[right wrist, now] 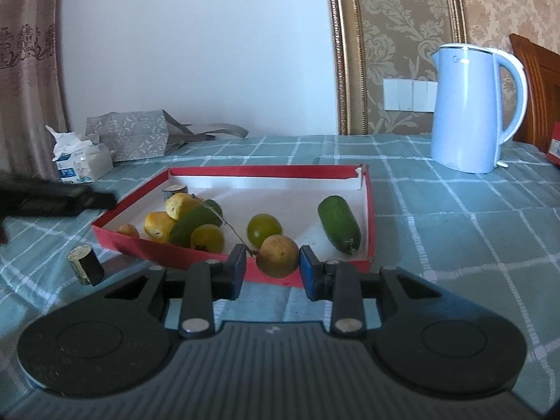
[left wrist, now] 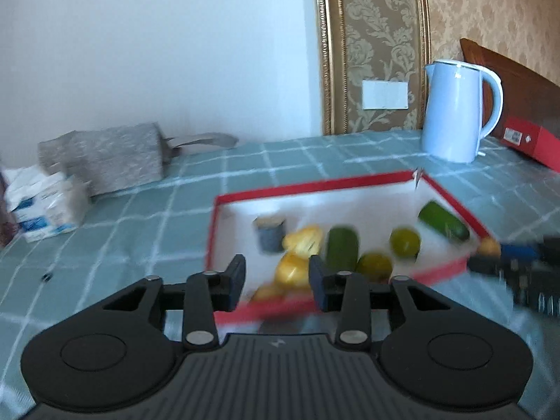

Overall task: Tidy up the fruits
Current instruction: 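Lower the dark slice into the red tray and open the left tool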

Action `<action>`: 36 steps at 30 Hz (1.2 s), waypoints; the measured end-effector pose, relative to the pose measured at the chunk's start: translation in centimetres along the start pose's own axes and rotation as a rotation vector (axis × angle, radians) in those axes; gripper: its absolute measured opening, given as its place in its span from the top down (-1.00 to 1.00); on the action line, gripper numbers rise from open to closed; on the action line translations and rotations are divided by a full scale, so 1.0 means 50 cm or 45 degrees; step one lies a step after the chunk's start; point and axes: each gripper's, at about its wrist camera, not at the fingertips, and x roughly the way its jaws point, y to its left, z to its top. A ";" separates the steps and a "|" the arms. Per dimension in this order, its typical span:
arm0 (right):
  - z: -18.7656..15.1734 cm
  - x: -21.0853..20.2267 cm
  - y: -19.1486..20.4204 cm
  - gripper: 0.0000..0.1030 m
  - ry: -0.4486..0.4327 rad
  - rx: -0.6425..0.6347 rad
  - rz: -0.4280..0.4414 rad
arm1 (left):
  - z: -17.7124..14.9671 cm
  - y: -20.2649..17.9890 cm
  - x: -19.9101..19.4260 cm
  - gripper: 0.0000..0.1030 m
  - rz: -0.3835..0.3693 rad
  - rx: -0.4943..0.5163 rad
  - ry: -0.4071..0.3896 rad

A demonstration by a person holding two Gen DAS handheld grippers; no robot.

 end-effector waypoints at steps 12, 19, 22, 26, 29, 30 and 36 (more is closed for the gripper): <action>-0.005 0.005 0.007 0.40 0.017 -0.008 -0.011 | -0.086 0.040 0.037 -0.06 0.047 -0.087 0.112; -0.008 0.011 0.009 0.40 0.034 -0.014 -0.011 | -0.109 0.035 0.043 0.36 0.017 -0.089 0.137; -0.009 0.011 0.010 0.40 0.034 -0.014 -0.011 | -0.107 0.029 0.037 0.36 0.030 -0.081 0.118; -0.010 0.012 0.013 0.40 0.042 -0.022 -0.007 | -0.078 0.016 0.024 0.36 0.009 -0.056 0.070; -0.011 0.012 0.015 0.40 0.044 -0.027 -0.003 | -0.037 -0.006 0.026 0.36 -0.020 -0.015 0.029; -0.010 0.012 0.015 0.40 0.043 -0.029 -0.004 | -0.025 -0.013 0.029 0.36 -0.039 -0.007 0.021; -0.011 0.013 0.017 0.40 0.047 -0.027 -0.001 | 0.069 -0.065 0.100 0.36 -0.097 0.042 0.007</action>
